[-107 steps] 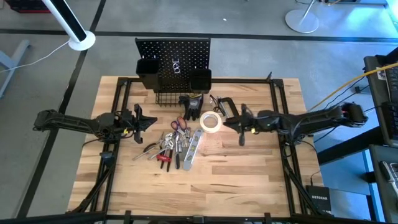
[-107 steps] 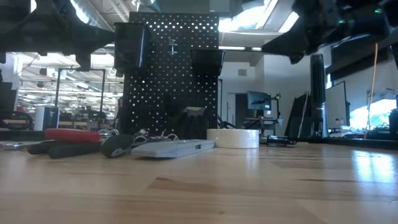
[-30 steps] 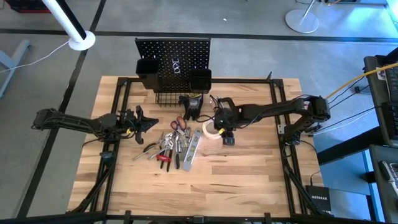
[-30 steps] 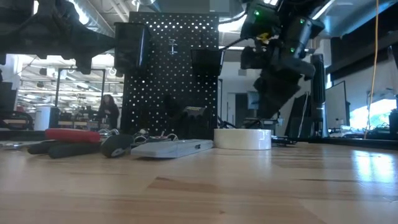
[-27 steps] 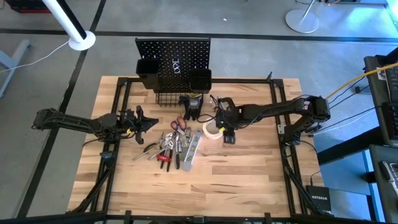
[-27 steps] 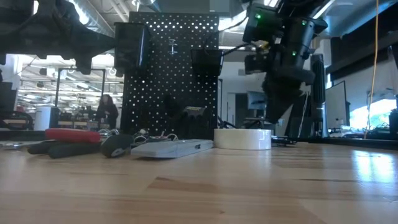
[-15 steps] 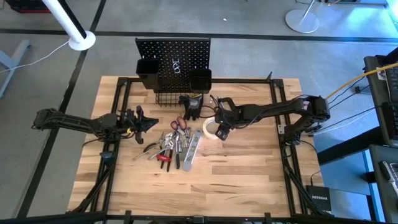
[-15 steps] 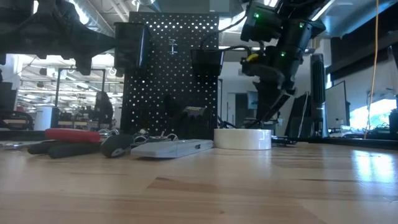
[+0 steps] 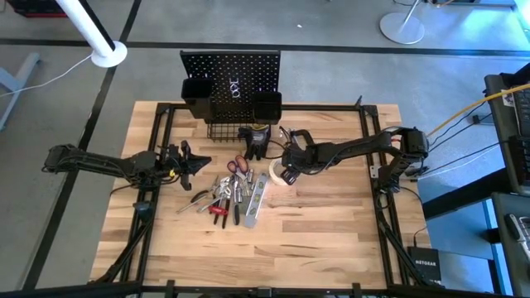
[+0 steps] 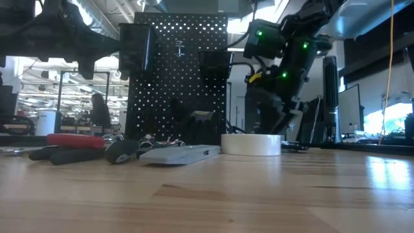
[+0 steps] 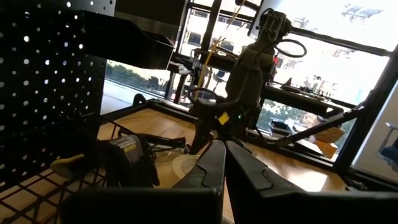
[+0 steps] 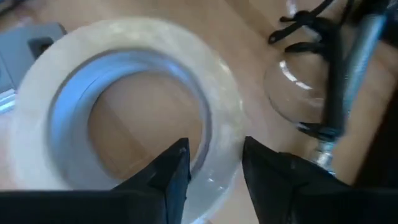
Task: Hang tools onto peg board
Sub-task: Put the masking tape into the wire basket on the pegboard
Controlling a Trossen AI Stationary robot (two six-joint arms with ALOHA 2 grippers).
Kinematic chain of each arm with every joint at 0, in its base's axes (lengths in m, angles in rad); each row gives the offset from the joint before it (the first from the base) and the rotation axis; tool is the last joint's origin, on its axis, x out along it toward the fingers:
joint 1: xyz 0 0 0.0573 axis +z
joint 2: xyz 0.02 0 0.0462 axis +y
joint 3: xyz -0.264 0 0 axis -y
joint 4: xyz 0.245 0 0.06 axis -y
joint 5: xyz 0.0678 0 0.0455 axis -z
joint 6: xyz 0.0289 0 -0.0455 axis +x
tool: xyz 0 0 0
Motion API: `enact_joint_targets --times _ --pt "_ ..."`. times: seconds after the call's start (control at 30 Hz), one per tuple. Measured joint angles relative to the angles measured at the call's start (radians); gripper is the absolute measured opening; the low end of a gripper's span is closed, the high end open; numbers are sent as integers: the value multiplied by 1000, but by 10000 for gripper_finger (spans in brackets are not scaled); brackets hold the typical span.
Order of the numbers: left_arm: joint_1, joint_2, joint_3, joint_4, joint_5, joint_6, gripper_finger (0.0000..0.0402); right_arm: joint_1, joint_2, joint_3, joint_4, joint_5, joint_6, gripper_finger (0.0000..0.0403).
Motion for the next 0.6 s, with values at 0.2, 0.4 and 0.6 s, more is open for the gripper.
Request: enact_joint_targets --times 0.2,0.4,0.6 --pt "0 0 0 -1 -3 -14 1 0 41 -6 -15 -16 -8 145" --pt "0 0 0 -1 -3 -11 1 1 83 -1 -6 -9 -53 121" --pt "0 0 0 0 -9 -8 1 2 38 -5 -12 3 -108 89"
